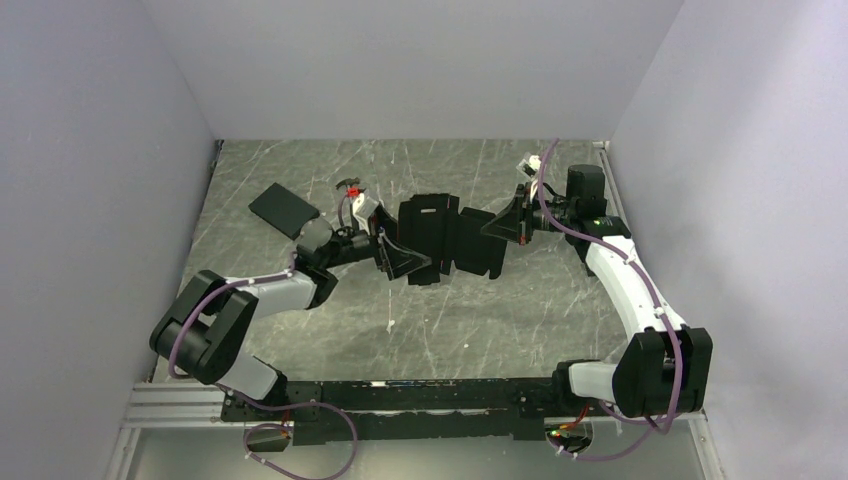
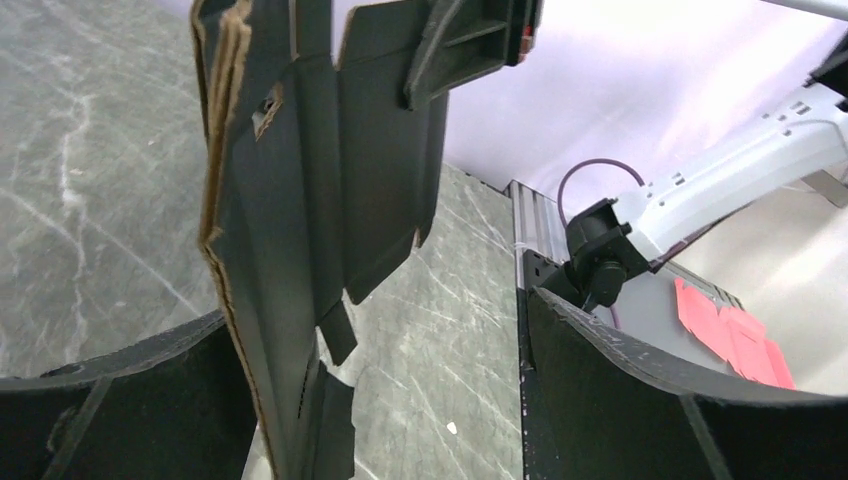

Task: Fold the paper box
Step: Fold the paper box at the center of the board.

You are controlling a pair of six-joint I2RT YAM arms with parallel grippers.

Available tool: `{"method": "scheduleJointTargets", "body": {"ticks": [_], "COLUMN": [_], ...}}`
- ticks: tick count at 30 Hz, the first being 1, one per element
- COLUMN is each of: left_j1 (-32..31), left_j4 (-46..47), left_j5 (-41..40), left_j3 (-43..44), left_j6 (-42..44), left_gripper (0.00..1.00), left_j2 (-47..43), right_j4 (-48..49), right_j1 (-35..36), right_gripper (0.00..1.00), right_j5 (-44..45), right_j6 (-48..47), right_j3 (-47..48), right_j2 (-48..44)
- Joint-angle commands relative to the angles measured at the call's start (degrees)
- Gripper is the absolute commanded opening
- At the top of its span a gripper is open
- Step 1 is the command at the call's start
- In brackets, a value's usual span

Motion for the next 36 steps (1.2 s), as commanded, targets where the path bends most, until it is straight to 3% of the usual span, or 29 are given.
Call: {"method": "scheduleJointTargets", "body": {"ticks": [1, 4, 8, 9, 12, 17, 18, 28, 32, 36], "left_j1": [-0.2, -0.6, -0.7, -0.8, -1.0, -1.1, -1.0, 3.3, 4.8, 5.0], "left_j4": [-10.6, -24.4, -31.8, -32.9, -31.6, -26.8, -26.1, -21.8, -24.9, -29.7], "left_j5": [-7.4, -15.6, -22.8, -23.4, -22.1, -18.2, -17.7, -10.4, -5.6, 0.2], "left_j3": [1.8, 4.9, 7.7, 8.3, 9.0, 9.0, 8.7, 4.8, 4.7, 5.3], "left_j6": [4.2, 7.0, 6.5, 6.3, 6.1, 5.7, 6.1, 16.4, 24.0, 32.1], "left_gripper": [0.93, 0.85, 0.50, 0.46, 0.37, 0.06, 0.00, 0.00, 0.00, 0.00], "left_j2": [-4.0, -6.4, -7.3, -7.2, -5.9, -3.7, -3.5, -9.2, -13.1, -17.7], "right_j4": [1.9, 1.8, 1.8, 1.9, 1.8, 0.3, -0.9, -33.3, -43.4, -38.8], "right_j1": [-0.1, 0.0, 0.6, 0.7, 1.2, 1.5, 1.4, 1.0, -1.2, -6.0], "right_gripper": [0.00, 0.00, 0.00, 0.00, 0.00, 0.00, 0.04, 0.67, 0.78, 0.79], "right_j5": [0.7, 1.6, 2.3, 2.3, 1.8, -1.5, -2.7, -7.0, -6.8, -3.1], "right_j6": [-0.9, -1.2, -1.2, -1.2, -1.3, -2.8, -3.9, -31.2, -37.2, -31.8], "right_j3": [0.0, -0.3, -0.3, -0.3, -0.2, 0.5, 1.2, 17.8, 27.6, 31.8], "right_j2": [-0.4, -0.9, -0.8, -0.8, -0.8, -0.9, -1.0, -1.2, -0.5, -0.2]}}
